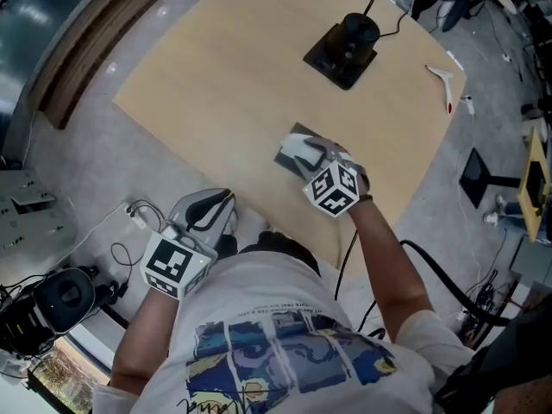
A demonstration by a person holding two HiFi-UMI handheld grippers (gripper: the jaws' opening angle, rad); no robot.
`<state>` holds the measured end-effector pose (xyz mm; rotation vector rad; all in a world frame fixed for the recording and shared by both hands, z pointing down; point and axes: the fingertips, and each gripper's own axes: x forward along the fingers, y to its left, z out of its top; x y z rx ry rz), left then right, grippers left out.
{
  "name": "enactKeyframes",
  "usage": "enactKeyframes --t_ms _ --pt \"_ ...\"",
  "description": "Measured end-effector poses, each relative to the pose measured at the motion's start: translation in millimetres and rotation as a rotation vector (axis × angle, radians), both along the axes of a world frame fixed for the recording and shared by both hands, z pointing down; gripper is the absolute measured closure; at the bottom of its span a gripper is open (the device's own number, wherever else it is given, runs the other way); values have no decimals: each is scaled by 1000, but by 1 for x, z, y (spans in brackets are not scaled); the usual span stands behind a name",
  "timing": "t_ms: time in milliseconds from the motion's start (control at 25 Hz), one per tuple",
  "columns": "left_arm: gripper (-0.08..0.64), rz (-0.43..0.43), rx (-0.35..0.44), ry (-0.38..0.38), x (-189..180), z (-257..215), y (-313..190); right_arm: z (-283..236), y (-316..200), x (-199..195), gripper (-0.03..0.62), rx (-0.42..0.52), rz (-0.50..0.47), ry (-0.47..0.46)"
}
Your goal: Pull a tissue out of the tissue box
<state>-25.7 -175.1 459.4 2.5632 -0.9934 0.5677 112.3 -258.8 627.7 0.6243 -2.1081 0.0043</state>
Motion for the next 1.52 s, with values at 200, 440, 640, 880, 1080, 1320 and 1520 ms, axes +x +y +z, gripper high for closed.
enactKeyframes --t_ms 200,440,640,880,1080,1320,1520 --pt "531 -1 4 -2 0 -1 -1 1 4 -1 486 -79 31 -96" --pt "531 -4 -1 -6 1 1 -4 5 5 -3 538 -140 48 -192" --pt "531 -2 -1 -5 3 2 -4 5 9 -7 585 -182 75 -250" --pt "531 -2 3 -10 1 0 -2 8 3 5 589 -238 150 -299" --pt "531 -7 0 -6 -3 0 -2 -7 -4 10 589 -230 191 -351" --pt "531 0 6 0 -1 -2 -2 -29 -13 14 589 -211 231 -411" --pt "531 6 4 3 3 -1 -5 -42 -24 25 589 -189 252 -427"
